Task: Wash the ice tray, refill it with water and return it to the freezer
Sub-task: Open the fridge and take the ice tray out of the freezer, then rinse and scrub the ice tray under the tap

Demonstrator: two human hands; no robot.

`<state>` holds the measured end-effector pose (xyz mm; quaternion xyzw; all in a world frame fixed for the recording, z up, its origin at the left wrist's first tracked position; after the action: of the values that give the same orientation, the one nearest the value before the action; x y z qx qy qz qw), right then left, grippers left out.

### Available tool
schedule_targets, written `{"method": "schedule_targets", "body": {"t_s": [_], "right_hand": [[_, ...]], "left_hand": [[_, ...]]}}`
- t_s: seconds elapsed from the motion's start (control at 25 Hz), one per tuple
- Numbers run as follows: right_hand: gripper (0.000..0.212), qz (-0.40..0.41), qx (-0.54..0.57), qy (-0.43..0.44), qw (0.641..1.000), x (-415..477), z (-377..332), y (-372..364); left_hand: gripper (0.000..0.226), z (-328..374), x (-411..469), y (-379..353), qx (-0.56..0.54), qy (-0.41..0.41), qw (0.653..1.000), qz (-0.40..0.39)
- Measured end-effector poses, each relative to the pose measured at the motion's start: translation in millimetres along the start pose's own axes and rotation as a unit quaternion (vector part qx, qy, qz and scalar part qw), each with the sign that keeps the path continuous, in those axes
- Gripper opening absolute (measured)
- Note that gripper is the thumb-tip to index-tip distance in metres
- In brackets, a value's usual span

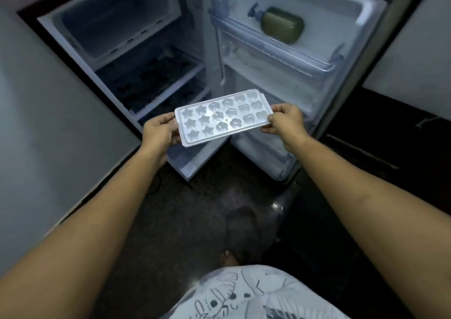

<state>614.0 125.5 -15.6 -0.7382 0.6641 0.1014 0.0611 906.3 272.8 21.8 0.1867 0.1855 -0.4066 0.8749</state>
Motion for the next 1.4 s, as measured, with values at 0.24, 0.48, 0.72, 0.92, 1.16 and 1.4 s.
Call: {"method": "schedule_targets", "body": {"t_s": [0.24, 0.48, 0.72, 0.92, 1.16, 1.4], "right_hand": [[0.026, 0.071, 0.012, -0.029, 0.997, -60.1, 59.9, 125.1], [0.025, 0.156, 0.004, -0.027, 0.987, -120.1, 82.5, 286.9], [0.025, 0.269, 0.006, -0.013, 0.963, -170.8, 67.7, 443.6], [0.025, 0.377, 0.027, -0.021, 0.926, -204.6, 57.6, 545.5], [0.022, 0.501, 0.035, -0.019, 0.864, -234.6, 54.7, 630.1], [0.022, 0.615, 0.045, -0.037, 0.786, -259.9, 49.2, 670.3]], "left_hand": [[0.030, -53.0, -49.5, -88.0, 0.034, 0.038, 0.995, -0.080], [0.032, -86.5, -123.3, -219.4, 0.063, 0.051, 0.983, -0.167], [0.032, -86.6, -197.1, -367.1, 0.095, 0.040, 0.957, -0.272], [0.030, -52.9, -242.3, -490.1, 0.149, -0.016, 0.913, -0.379], [0.031, -23.7, -279.1, -647.9, 0.216, -0.056, 0.840, -0.494], [0.028, -5.9, -322.2, -778.8, 0.283, -0.093, 0.745, -0.597]]}}
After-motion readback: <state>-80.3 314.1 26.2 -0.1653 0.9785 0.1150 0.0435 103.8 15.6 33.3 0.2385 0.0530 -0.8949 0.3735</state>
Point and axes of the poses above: each hand's wrist, its own x-axis towards the middle knuckle, its own y-axis out of the back of the hand, z = x × y, the point moved 8 cm from there along x, towards the middle knuckle, and after that the axes turned 8 degrees about y, right-handed, at the moved point
